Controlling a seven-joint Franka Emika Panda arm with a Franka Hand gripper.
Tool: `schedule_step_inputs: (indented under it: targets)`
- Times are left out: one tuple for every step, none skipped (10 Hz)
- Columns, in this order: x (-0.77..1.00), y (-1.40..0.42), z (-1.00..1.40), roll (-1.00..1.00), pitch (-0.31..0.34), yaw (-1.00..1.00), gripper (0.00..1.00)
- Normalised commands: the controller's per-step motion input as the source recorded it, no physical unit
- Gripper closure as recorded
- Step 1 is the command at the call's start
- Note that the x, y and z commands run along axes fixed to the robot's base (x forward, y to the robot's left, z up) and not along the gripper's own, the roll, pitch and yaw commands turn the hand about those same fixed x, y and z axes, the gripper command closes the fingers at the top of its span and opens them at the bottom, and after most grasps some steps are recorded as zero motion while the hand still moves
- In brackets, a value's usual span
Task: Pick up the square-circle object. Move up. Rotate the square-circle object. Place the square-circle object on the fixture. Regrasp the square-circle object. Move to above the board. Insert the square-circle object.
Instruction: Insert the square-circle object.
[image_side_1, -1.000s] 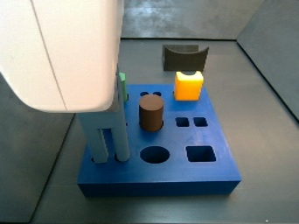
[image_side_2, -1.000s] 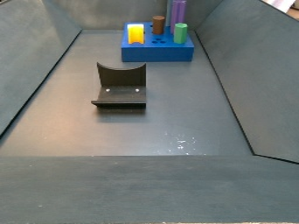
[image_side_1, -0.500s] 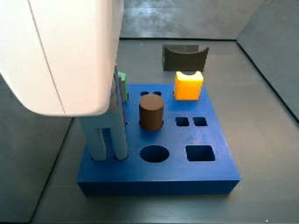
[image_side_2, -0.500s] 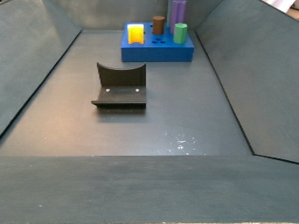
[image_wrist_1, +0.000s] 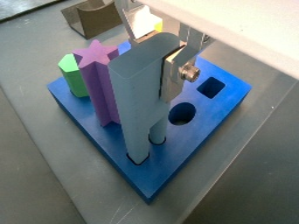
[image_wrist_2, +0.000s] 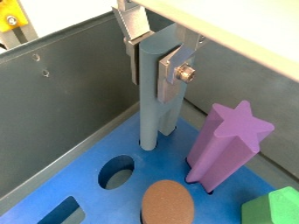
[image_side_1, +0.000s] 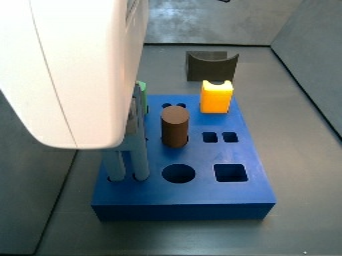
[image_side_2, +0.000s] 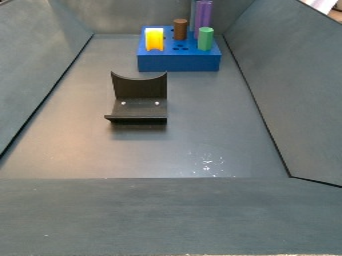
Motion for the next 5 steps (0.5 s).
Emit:
schedule_step_inputs:
  targets:
    - [0.52, -0.26, -1.00, 0.14, 0.000, -0.16, 1.00]
    - [0.53, -0.26, -1.00, 0.06, -0.017, -0.16, 1.00]
    - [0.49, -0.22, -1.00, 0.02, -0.014, -0.15, 1.00]
    - [0.49, -0.22, -1.00, 0.02, -0.014, -0.15, 1.00]
    - [0.49, -0.22, -1.00, 0.02, -0.011, -0.15, 1.00]
